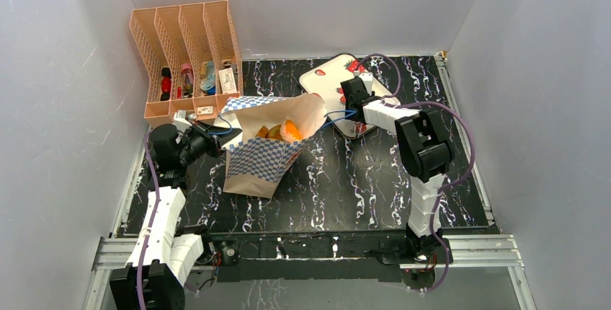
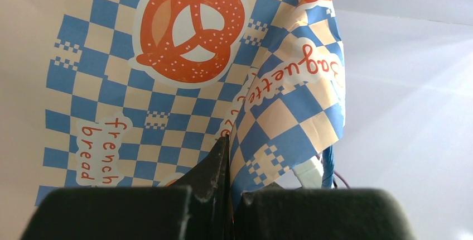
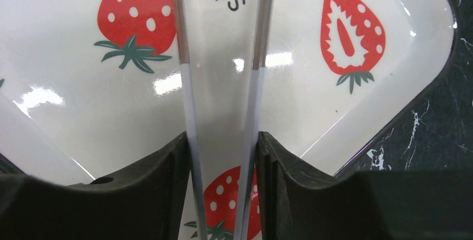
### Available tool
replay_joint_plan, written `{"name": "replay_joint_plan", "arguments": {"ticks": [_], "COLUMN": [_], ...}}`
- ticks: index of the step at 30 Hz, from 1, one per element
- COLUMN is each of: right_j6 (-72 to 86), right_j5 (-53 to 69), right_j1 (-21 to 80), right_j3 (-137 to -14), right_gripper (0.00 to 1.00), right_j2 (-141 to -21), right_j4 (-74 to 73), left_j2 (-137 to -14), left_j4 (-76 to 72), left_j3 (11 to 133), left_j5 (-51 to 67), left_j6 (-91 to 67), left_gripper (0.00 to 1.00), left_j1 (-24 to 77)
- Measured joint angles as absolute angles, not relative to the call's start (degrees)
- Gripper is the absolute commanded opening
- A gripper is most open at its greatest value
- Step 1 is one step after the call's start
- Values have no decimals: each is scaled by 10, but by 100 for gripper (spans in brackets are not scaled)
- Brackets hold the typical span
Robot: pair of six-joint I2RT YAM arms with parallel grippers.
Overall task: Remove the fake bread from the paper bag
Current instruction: Adjust the paper bag at the center of the board.
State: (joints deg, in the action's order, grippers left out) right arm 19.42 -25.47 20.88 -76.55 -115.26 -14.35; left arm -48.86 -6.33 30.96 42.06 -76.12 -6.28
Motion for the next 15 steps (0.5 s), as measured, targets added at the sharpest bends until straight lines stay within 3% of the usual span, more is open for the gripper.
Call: {"name": "replay_joint_plan", "arguments": {"ticks": [5, 10, 15], "right_j6": [193, 194, 196], "right_j5": [-254, -240, -218], "right_j1": [209, 209, 209], "right_j3": [-766, -752, -736], "right_gripper": [21, 21, 22], "right_j2": [-1155, -1138, -1035], "right_j4": [-140, -136, -164], "left_j2": [-491, -513, -534], "left_j4": [-63, -38, 48], "left_j3": [311, 345, 420], "left_j5": [421, 416, 359], "left_j6": [-755, -717, -625], "left_gripper": [0, 0, 0], "left_j1": [-63, -63, -63]}}
